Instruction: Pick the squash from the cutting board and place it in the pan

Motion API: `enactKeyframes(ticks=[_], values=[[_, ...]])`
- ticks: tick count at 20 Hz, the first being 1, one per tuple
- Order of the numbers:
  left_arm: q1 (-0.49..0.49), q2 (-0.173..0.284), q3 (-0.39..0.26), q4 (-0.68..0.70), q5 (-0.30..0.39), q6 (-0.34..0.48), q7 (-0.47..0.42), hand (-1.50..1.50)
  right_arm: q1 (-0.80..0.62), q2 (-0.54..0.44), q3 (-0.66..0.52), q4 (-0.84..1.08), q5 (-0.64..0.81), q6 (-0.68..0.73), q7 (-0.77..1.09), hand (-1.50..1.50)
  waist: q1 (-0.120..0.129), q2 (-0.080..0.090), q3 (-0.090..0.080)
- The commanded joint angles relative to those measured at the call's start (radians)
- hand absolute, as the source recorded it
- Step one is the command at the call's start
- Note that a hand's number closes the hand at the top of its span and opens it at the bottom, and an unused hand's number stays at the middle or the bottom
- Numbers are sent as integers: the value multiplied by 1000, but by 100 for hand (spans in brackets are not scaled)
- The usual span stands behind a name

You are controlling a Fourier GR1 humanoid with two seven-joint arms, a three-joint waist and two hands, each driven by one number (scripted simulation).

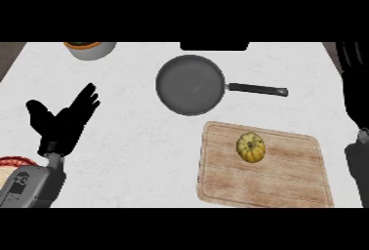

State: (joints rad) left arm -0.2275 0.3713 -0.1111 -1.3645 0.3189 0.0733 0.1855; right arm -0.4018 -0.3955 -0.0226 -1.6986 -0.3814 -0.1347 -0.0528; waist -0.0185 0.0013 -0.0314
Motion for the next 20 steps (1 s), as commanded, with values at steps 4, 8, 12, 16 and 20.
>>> enactKeyframes(ticks=[4,8,12,16,20], values=[[-32,-70,-57,-32,12,-37,-22,0,-38,-186,317,156,374,88,168,150,92,23,16],[-20,-110,-99,-43,26,-55,-8,0,-76,-429,440,175,697,155,201,150,99,9,-5],[13,-166,-137,-66,32,-42,0,0,-144,-276,609,231,943,38,282,-150,93,6,29],[68,-167,-142,-93,26,-43,-24,0,-282,-145,744,331,1027,207,430,-150,94,4,28],[46,-188,-158,-67,18,-37,-14,0,-296,-129,887,396,1085,475,643,-150,93,1,21]])
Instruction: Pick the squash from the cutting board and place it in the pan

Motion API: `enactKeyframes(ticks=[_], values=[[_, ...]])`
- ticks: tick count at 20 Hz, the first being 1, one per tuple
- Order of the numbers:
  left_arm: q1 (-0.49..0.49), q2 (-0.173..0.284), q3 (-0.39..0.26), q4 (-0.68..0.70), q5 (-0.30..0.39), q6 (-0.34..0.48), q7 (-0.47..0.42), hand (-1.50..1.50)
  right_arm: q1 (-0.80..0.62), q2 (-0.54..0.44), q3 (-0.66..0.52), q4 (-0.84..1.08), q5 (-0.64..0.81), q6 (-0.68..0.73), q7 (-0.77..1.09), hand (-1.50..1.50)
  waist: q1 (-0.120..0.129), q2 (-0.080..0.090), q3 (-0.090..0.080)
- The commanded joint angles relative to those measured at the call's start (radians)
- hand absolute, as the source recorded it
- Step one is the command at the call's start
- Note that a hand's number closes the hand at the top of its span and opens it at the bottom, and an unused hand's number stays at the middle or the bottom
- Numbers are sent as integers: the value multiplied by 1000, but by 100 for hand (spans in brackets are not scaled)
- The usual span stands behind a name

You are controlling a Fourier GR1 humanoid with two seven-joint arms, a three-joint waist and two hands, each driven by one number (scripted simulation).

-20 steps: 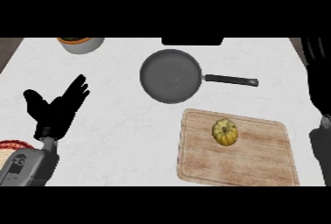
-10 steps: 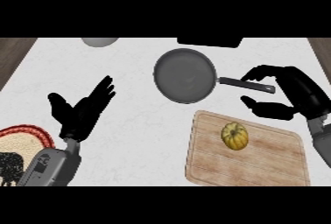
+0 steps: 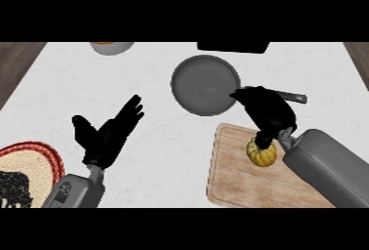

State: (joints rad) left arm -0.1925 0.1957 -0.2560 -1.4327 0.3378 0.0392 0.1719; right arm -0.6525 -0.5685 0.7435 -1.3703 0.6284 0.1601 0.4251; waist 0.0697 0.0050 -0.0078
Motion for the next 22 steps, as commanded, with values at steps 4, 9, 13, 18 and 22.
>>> enactKeyframes(ticks=[4,9,13,18,22], values=[[0,-11,-15,-16,-8,4,7,0,-116,81,222,184,109,456,283,-150,25,1,-3],[45,-14,-24,-34,-7,1,0,0,-186,320,225,334,67,738,518,-150,7,-3,2],[60,18,12,-35,9,-17,-14,0,-149,448,228,491,46,873,614,-150,-15,-3,3],[67,9,16,-26,2,-9,-20,0,-151,561,185,607,54,912,732,-150,-42,-8,5],[72,-22,-13,-94,-12,29,13,0,-108,565,192,672,56,824,765,-150,-25,-4,7]])
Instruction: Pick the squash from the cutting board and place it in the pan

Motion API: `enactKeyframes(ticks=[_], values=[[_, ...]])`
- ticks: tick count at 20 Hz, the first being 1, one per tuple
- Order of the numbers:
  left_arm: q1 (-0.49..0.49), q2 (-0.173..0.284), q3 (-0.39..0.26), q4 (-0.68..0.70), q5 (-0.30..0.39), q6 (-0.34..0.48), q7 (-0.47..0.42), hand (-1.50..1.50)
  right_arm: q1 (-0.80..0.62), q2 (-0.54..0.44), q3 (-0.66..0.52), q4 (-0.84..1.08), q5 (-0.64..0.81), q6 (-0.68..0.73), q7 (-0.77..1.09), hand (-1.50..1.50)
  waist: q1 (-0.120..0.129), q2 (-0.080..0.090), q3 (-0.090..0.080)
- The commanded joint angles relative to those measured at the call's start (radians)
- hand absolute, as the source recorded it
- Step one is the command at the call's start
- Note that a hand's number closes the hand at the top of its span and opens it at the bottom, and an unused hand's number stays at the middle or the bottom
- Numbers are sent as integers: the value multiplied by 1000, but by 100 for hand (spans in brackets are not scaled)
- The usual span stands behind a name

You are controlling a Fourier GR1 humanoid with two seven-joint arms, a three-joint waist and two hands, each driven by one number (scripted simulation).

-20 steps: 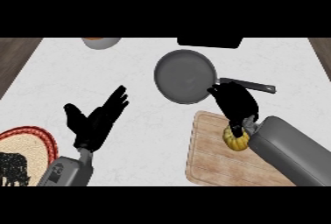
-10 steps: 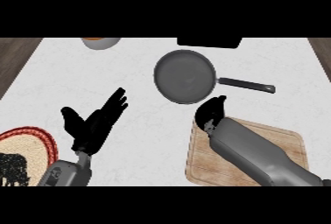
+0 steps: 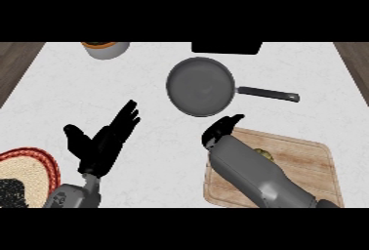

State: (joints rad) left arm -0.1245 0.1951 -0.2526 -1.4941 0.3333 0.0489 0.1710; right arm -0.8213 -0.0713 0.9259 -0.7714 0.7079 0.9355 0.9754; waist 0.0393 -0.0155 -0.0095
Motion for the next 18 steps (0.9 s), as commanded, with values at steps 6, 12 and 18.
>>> enactKeyframes(ticks=[6,12,18], values=[[5,22,30,-52,8,1,43,0,79,69,36,48,14,55,259,-150,-19,13,9],[5,30,64,-22,28,-23,35,0,17,70,50,39,73,178,252,-150,-33,10,8],[95,-3,27,-60,-16,-9,-8,0,49,70,-22,13,126,190,246,-150,-37,11,9]])
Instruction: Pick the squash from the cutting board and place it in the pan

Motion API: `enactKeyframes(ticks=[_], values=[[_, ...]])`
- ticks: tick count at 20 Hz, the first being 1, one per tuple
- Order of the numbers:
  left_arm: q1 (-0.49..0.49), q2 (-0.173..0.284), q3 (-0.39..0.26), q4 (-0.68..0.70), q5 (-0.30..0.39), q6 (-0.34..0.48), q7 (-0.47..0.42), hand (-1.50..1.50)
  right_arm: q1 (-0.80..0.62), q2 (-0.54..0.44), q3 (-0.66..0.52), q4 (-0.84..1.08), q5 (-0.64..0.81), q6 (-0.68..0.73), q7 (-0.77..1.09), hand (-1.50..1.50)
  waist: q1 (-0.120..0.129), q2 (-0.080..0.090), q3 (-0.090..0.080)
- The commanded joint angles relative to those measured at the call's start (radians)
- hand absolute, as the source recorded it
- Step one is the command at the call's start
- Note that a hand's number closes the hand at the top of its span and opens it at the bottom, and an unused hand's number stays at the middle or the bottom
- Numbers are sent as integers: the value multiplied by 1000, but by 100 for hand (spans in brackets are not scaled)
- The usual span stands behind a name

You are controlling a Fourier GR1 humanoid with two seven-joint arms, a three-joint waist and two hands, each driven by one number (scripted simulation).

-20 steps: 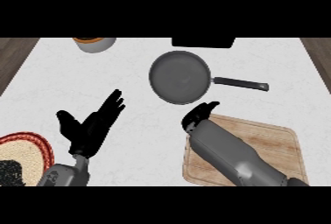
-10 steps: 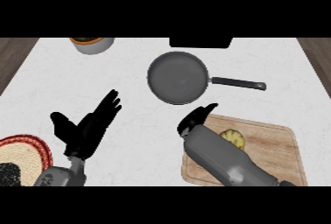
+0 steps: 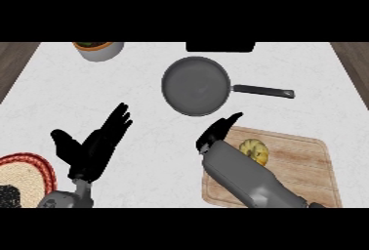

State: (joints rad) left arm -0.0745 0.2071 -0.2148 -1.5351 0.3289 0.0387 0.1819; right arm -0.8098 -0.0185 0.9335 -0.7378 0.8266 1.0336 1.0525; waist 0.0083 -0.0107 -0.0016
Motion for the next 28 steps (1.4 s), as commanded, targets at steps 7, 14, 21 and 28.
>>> enactKeyframes(ticks=[7,14,21,28], values=[[-15,-21,28,2,-6,-8,12,0,79,-52,-43,-59,133,74,63,-150,-10,9,1],[6,-60,-3,-32,-51,18,41,0,144,-106,91,-148,239,48,-121,150,-2,11,2],[25,-12,49,-30,-27,-48,12,0,60,-178,112,-254,217,-37,-310,150,-2,9,2],[13,-34,30,-19,-26,-43,22,0,191,17,-2,-656,62,-481,-368,150,19,9,16]])
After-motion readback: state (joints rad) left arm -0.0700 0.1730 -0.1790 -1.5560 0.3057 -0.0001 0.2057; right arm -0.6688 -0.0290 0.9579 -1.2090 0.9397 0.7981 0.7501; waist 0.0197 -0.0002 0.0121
